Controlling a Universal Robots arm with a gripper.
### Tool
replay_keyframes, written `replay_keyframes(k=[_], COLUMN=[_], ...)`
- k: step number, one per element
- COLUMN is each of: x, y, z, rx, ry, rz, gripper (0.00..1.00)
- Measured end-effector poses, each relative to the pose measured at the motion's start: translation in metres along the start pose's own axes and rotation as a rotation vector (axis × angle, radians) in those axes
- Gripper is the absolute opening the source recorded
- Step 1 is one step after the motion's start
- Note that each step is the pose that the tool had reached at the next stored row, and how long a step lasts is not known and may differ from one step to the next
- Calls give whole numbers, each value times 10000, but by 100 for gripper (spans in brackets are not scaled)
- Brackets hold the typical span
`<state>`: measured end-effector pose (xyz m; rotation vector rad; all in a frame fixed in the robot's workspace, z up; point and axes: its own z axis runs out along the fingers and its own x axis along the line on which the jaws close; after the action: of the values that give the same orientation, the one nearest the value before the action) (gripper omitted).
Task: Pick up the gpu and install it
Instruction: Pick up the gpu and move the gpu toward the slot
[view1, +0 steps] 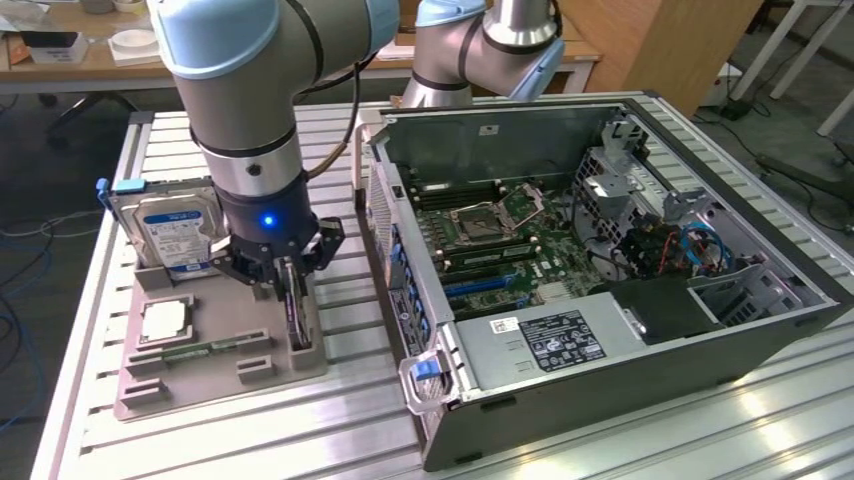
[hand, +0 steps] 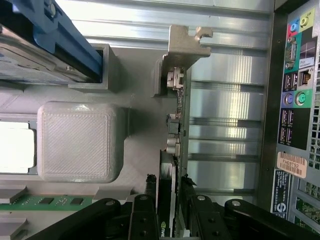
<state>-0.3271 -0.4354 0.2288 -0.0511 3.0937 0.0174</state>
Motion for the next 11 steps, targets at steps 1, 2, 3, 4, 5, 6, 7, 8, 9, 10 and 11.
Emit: replay_keyframes(k=[1, 2, 3, 4, 5, 6, 7, 8, 9, 10, 11], x=[0, 0, 0, 0, 0, 0, 0, 0, 0, 0, 0], y=[0, 1, 1, 1, 0, 1, 1, 1, 0, 1, 1], z=[0, 0, 0, 0, 0, 0, 0, 0, 0, 0, 0], rx=[0, 0, 0, 0, 0, 0, 1, 0, 0, 0, 0], ry=[0, 0, 0, 0, 0, 0, 0, 0, 0, 0, 1], rz=[0, 1, 1, 1, 0, 1, 1, 1, 0, 0, 0], gripper=[33, 33, 33, 33, 33, 33, 31, 31, 26, 26, 26])
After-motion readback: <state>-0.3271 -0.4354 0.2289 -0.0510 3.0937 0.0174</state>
